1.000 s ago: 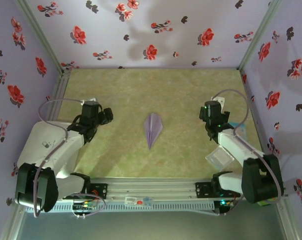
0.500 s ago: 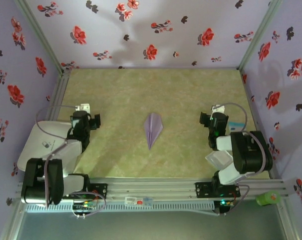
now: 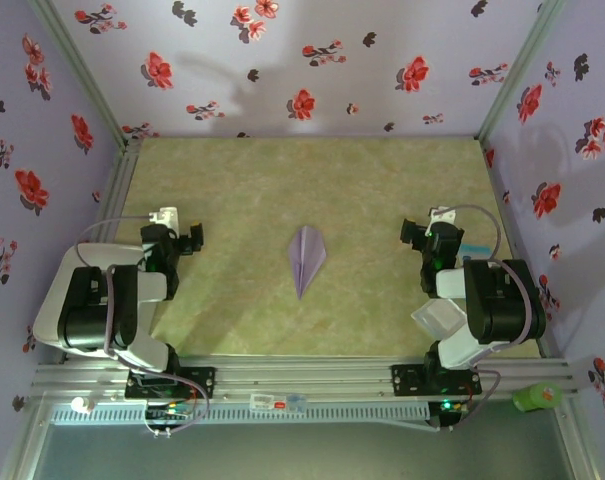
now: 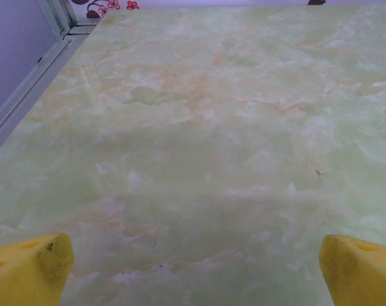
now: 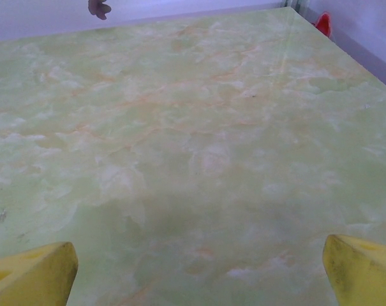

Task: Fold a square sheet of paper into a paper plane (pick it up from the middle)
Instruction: Reset both arms

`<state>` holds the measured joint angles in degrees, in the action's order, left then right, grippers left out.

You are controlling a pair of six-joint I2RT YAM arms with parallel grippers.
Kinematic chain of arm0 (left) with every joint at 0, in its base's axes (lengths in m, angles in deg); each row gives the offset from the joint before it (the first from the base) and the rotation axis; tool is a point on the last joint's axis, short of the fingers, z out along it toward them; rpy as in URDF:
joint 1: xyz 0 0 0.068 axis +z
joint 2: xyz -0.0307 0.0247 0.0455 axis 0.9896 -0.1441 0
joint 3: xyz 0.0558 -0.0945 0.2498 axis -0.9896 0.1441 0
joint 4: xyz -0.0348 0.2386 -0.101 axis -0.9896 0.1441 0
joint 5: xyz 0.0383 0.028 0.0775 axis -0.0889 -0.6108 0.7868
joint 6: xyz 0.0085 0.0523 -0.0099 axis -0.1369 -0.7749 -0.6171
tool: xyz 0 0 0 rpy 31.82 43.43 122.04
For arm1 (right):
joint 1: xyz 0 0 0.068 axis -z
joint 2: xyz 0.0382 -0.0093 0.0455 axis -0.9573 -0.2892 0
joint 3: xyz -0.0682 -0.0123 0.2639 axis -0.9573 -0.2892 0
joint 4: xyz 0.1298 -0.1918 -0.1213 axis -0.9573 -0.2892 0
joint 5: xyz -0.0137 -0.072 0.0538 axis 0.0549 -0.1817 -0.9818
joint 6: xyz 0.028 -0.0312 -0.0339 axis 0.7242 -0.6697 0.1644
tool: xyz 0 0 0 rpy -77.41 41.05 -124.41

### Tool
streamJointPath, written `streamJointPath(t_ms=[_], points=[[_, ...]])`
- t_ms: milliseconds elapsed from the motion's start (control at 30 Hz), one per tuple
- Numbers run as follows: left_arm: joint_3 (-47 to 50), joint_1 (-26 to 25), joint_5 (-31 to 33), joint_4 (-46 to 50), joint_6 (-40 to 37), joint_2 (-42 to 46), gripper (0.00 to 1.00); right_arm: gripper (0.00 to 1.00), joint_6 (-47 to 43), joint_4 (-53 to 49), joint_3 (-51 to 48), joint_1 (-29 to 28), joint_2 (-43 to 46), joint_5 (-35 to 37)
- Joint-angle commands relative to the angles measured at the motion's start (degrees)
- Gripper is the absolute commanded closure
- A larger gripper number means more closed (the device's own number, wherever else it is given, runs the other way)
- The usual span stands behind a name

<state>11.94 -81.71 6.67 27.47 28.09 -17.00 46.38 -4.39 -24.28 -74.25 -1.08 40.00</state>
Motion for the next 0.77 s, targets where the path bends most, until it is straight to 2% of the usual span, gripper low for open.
streamJointPath(t_ms=[0, 733], points=[[-1.1, 0.5, -0.5, -2.0, 0.7, -0.4, 0.0, 0.01, 1.0, 1.6, 0.8, 0.1, 0.0, -0.6], [-1.0, 0.5, -0.8, -2.1, 0.6, -0.3, 0.0, 0.01, 1.2, 1.3, 0.9, 0.2, 0.1, -0.8]])
